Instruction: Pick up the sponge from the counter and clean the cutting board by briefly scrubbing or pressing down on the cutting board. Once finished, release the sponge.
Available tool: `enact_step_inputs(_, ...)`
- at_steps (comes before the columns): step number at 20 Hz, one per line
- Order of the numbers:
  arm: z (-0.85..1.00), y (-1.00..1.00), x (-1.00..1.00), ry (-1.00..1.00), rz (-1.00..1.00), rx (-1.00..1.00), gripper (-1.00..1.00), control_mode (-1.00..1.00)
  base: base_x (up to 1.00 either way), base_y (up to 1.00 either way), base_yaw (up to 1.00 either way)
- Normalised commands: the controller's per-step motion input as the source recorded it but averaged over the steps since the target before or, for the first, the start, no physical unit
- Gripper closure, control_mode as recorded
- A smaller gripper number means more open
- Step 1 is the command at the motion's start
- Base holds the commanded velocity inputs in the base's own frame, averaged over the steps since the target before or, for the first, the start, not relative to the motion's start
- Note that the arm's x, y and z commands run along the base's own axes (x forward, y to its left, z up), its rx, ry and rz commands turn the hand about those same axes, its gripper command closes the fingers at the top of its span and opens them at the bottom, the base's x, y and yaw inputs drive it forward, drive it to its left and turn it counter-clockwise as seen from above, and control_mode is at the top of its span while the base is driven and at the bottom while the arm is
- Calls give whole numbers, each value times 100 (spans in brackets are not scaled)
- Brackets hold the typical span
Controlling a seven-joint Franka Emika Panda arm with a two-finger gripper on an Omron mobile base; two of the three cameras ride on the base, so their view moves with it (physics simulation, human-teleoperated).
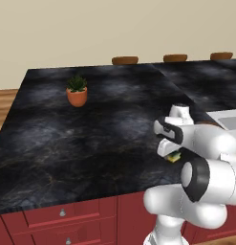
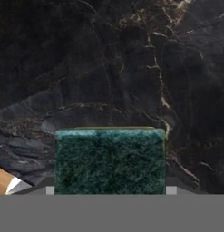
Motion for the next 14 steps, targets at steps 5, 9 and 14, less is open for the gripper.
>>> enact_step_inputs(5, 3, -87, 22, 4, -5, 0, 100, -100, 0, 0, 0)
enact_step_inputs(9, 2, -77, 32, 1, -7, 0, 100, -100, 0, 0, 0)
enact_step_inputs(14, 5, -72, 20, 0, -5, 0, 100, -100, 0, 0, 0)
